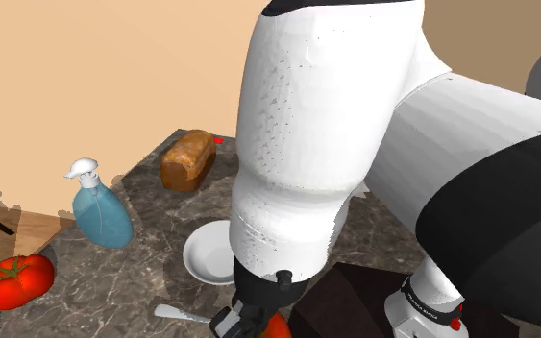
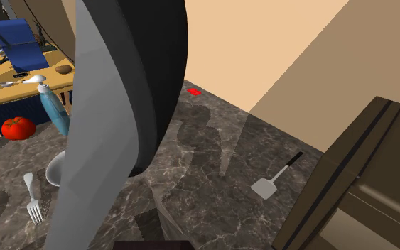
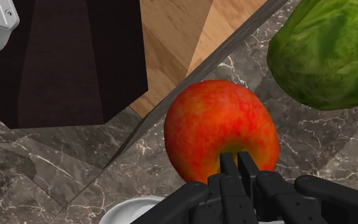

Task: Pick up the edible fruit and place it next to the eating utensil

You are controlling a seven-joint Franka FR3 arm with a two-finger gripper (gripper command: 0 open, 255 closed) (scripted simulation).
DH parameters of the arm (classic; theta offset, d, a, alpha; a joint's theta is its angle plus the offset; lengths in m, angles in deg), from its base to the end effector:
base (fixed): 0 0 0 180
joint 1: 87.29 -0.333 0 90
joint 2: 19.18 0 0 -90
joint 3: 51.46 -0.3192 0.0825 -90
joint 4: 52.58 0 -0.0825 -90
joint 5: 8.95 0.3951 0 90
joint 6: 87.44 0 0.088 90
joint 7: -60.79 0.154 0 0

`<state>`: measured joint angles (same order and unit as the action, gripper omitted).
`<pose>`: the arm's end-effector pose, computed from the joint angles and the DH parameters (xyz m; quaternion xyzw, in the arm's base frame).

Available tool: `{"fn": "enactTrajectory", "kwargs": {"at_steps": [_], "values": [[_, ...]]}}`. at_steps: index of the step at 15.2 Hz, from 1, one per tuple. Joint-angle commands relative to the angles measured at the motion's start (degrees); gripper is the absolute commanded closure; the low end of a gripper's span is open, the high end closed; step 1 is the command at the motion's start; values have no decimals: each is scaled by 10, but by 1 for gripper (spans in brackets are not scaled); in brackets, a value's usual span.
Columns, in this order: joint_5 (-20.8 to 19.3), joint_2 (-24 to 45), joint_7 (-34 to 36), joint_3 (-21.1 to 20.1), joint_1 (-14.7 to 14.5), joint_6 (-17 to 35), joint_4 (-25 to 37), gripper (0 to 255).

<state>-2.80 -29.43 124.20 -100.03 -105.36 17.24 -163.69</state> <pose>0.1852 0.5046 0.4863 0.9998 0.0110 0.0154 0.0025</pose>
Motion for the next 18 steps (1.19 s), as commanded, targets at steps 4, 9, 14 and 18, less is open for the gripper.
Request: {"fn": "enactTrajectory", "kwargs": {"at_steps": [4,9,14,18], "values": [[1,1,1,-3,-1,40,-39,255],[-5,11,6,-10,-2,79,-71,255],[-15,25,15,-17,-1,118,-99,255],[-27,41,25,-24,0,149,-120,255]]}}
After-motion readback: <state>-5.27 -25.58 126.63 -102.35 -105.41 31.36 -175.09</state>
